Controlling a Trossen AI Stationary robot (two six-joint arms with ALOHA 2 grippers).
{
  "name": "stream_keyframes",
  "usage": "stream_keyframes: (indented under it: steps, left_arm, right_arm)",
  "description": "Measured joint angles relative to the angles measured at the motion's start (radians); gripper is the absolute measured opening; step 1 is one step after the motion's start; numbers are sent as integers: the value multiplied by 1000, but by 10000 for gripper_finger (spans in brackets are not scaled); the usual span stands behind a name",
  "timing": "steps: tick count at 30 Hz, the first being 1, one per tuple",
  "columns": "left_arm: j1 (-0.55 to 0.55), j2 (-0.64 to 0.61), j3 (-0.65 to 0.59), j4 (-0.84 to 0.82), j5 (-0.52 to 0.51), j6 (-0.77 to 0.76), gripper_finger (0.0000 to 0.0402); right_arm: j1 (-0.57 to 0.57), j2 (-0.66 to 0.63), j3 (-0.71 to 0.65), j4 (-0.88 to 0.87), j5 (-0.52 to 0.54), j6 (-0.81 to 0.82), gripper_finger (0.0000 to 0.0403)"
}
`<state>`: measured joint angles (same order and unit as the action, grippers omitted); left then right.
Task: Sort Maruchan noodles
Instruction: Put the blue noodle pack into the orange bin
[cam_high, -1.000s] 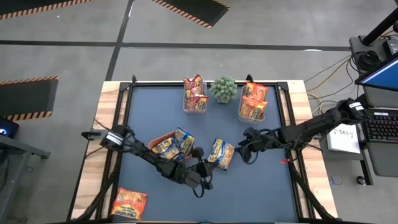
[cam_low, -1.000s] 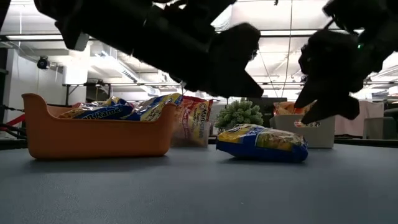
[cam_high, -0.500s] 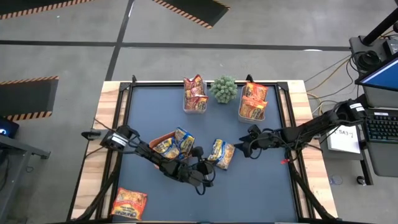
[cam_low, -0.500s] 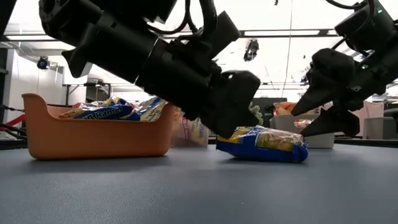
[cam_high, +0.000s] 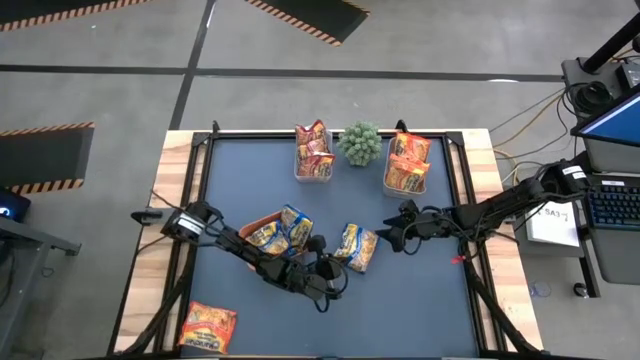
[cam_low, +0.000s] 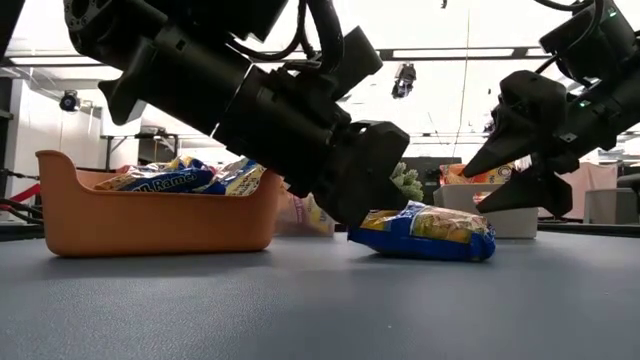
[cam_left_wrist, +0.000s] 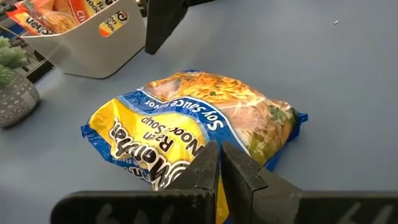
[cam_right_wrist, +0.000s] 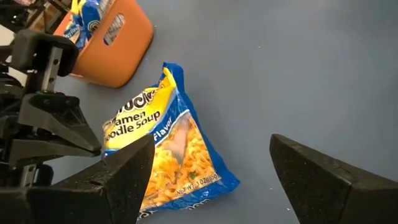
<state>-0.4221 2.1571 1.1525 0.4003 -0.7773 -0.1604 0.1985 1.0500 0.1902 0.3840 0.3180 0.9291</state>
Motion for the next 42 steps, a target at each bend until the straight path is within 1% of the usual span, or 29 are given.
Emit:
stream_keyframes:
  steps: [7,10,14,16,21,23,27,30,34,42]
  left_arm:
    - [0,0,-1,-2,2,-10,0]
    - [-1,0,-1,-3,3,-14,0]
    - [-3,0,-1,-22,5,-22,0]
    - [-4,0,-1,-43,5,-36,0]
    - [-14,0,-1,-78,6,-63,0]
    - [-18,0,-1,-80,9,-68,0]
    - [-23,1,-2,-95,10,-84,0]
    - [-23,2,-3,-100,10,-92,0]
    - [-23,2,-3,-101,16,-95,0]
    - [-22,8,-7,-114,24,-112,0]
  right_arm:
    - [4,1,0,8,14,0,304]
    - [13,26,0,40,24,-4,306]
    - [19,119,0,133,24,-10,304]
    - [19,173,0,212,23,-22,302]
    - [20,291,4,353,-3,-48,303]
    - [20,333,18,367,-5,-63,304]
    - [20,409,71,369,-17,-142,300]
    - [19,447,113,378,-62,-189,297]
    - [19,486,153,377,-90,-235,291]
    - [19,578,195,418,-90,-249,283]
